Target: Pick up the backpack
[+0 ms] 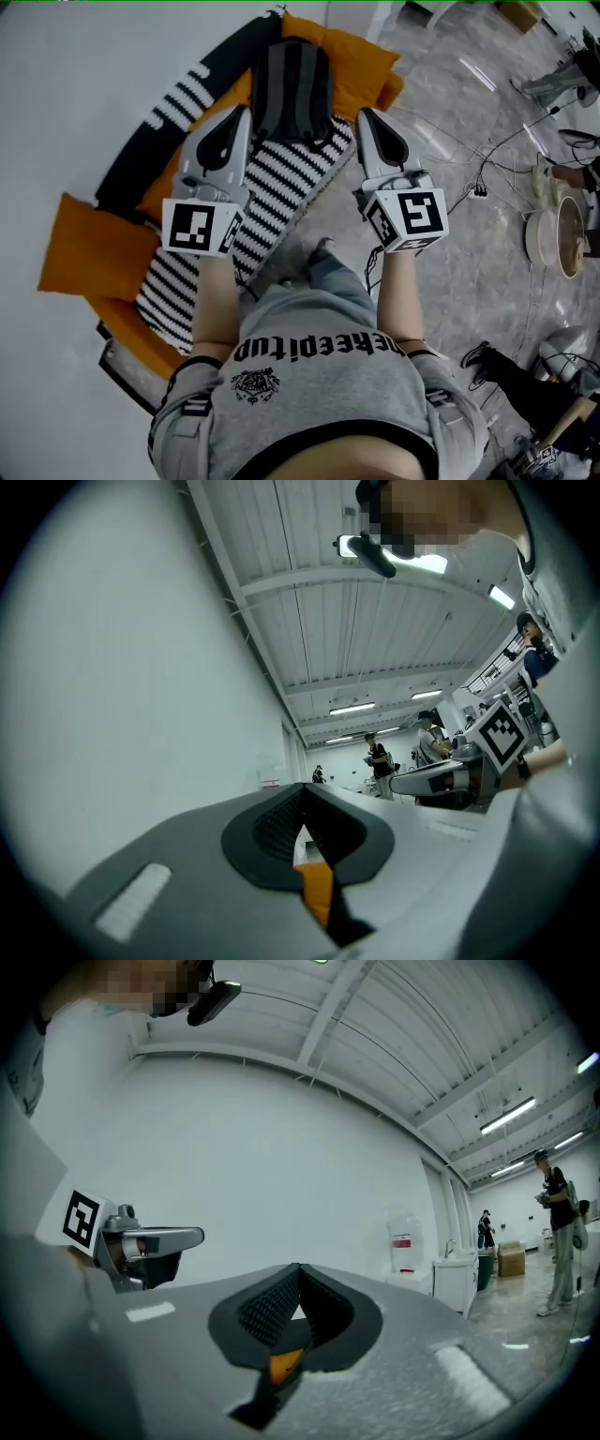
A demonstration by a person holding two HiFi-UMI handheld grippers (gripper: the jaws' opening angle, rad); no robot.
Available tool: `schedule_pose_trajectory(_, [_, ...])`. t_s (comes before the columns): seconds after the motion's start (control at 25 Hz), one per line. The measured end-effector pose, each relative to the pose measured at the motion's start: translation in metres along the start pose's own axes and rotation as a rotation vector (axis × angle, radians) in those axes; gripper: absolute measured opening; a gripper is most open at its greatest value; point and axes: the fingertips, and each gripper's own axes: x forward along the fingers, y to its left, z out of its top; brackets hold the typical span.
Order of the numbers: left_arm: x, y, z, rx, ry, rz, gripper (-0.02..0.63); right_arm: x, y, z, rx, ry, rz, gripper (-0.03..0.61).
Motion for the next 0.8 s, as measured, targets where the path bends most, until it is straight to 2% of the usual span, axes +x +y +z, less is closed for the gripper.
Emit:
schedule_pose_trajectory(0.48, [0.069, -0.007, -0.01, 0.015, 0.014, 0.066, 0.014, 0.039, -0.067, 0.0, 0.002, -0.002, 0.07, 0.003])
schedule_pose_trajectory(0.8, [0.09, -0.02, -0.019, 0.025, 0.019, 0.096, 0.014, 0.045, -0.093, -0.011, 0.011, 0.003, 0.107, 0.003])
